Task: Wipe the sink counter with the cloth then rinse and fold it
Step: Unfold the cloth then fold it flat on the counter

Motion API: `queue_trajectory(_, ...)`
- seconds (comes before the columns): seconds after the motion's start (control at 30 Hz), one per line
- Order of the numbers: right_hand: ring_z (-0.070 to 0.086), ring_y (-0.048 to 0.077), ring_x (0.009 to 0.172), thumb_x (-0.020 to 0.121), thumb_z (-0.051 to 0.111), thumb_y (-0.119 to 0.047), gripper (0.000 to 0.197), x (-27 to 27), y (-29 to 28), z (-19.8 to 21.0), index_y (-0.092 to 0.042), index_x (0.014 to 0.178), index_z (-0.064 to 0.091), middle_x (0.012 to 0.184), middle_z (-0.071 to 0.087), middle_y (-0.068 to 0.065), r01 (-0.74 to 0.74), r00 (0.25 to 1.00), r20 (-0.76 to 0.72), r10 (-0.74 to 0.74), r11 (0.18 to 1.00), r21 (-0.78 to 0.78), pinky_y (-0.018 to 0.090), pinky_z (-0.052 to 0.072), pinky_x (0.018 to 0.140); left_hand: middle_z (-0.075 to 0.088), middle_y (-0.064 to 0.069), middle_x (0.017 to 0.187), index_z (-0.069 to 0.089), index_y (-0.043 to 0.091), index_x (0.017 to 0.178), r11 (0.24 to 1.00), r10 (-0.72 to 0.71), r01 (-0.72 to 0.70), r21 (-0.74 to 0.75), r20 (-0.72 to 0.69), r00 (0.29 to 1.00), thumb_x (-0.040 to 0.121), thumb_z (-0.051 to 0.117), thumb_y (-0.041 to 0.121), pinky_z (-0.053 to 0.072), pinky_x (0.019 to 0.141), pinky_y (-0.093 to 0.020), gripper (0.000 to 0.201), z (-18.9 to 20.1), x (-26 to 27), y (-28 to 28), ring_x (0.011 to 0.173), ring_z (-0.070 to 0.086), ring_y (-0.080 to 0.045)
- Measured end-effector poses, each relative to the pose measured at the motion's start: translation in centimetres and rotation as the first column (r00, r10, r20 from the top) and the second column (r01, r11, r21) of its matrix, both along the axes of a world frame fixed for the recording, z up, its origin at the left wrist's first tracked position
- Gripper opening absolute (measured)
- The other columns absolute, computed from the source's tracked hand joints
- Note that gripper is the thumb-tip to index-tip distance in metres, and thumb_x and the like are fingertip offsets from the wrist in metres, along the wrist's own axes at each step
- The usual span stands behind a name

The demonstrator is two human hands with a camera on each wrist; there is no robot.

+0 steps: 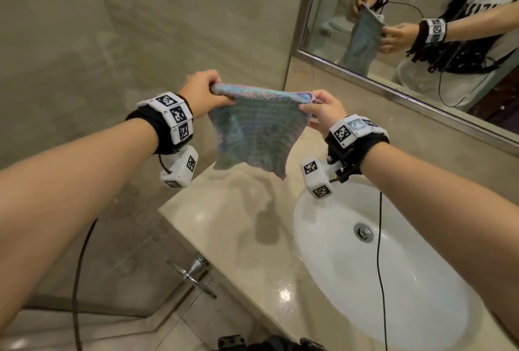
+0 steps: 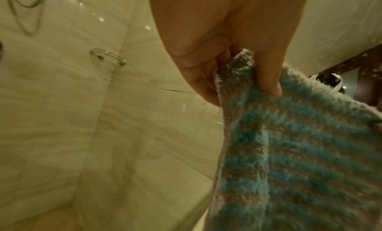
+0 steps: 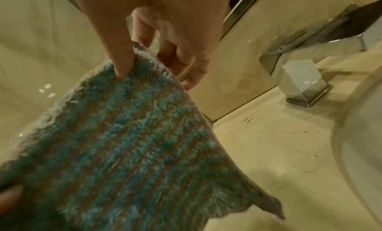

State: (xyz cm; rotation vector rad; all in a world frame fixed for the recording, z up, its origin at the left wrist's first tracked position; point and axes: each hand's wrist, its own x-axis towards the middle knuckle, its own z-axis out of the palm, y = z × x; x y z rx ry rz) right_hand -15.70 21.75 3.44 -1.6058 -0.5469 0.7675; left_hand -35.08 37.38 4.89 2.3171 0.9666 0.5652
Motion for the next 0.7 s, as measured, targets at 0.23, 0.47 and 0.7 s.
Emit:
queue_trajectory(0.23, 0.047, 0.017, 0.081, 0.082, 0.064, -0.005, 0.028, -1.1, -3.2, -4.8, -0.024, 0.068, 0.048, 0.084, 0.055, 0.004, -0.203, 0.954, 0.136, 0.269, 0.907, -0.37, 0.024, 0.033, 0.061, 0.051, -0.007, 0.085, 0.052, 0.011, 0.089, 0.979, -0.203, 0.183, -0.087, -0.386, 0.9, 0.073, 0.077, 0.016, 0.029, 0.064, -0.024, 0.03, -5.6, -2.9, -2.4, 0.079, 0.046, -0.018)
queue_trajectory(0.47, 0.053, 0.014, 0.078, 0.081, 0.069, -0.014, 0.028, -3.3, -7.5, -12.0, -0.023, 0.067, 0.047, 0.074, 0.057, -0.002, -0.456, 0.835, -0.046, 0.549, 0.642, -0.617, 0.027, 0.034, 0.067, 0.04, 0.003, 0.064, 0.037, 0.019, 0.066, 0.867, -0.496, 0.318, -0.384, -0.599, 0.629, 0.073, 0.076, 0.014, 0.028, 0.055, -0.027, 0.04, -13.9, -5.5, -5.7, 0.072, 0.04, -0.018)
queue_trajectory(0.7, 0.048, 0.01, 0.059, 0.087, 0.063, -0.017, 0.027, -4.5, -9.1, -15.5, -0.021, 0.065, 0.049, 0.067, 0.054, 0.001, -0.366, 0.917, -0.071, 0.392, 0.762, -0.535, 0.021, 0.032, 0.06, 0.053, -0.006, 0.072, 0.051, 0.009, 0.09, 0.819, -0.518, 0.23, -0.526, -0.504, 0.69, 0.083, 0.062, 0.002, 0.036, 0.048, -0.008, 0.015, -16.5, -5.7, -6.0, 0.053, 0.046, -0.007)
